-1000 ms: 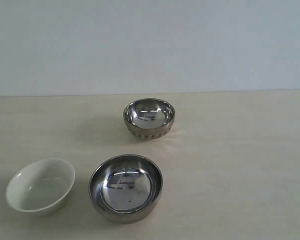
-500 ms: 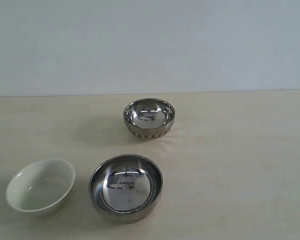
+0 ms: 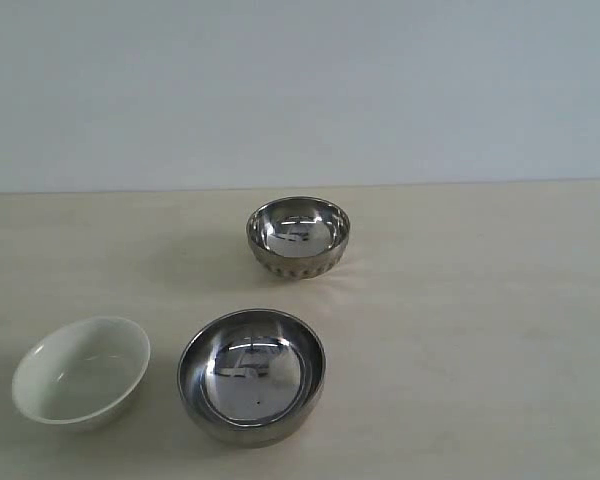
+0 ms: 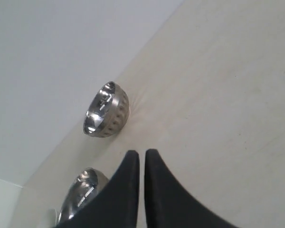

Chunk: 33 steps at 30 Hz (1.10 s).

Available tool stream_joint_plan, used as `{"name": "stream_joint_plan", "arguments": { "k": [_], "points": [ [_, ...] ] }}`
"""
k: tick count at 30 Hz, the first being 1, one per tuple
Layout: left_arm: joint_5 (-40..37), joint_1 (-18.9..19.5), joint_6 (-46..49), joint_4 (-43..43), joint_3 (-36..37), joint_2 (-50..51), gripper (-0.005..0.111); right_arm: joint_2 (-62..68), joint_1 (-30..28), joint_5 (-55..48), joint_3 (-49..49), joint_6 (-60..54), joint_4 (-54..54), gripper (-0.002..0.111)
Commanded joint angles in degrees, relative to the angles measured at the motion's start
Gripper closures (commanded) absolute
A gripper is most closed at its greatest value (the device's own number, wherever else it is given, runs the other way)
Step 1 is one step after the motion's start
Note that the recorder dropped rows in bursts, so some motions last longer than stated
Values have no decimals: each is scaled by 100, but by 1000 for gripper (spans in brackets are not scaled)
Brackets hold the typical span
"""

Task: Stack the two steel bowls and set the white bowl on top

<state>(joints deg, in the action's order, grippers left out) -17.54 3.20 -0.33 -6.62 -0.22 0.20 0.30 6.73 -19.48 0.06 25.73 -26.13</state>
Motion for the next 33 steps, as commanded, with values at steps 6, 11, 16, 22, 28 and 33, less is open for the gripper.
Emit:
{"name": "stream_joint_plan", "arguments": {
  "k": [6,11,16,22,28,33],
  "points": [
    [57,-42,-13,-43,22,-20,103,-30,-29,2107,-6,568,-58,108],
    [57,-42,-13,-43,22,-20,103,-30,-29,3316,-24,926,24,108],
    [57,-42,-13,-43,22,-20,103,-30,-29,3473,-794,926,718,108],
    [57,-42,-13,-43,22,-20,103,571,-29,3019,-2085,314,893,108],
    [57,-42,-13,-43,22,-20,103,1962,-29,2140,-3467,-766,1002,108],
    [57,-42,-13,-43,22,-20,103,3367,-29,994,-4741,-1775,1002,108]
  ]
}}
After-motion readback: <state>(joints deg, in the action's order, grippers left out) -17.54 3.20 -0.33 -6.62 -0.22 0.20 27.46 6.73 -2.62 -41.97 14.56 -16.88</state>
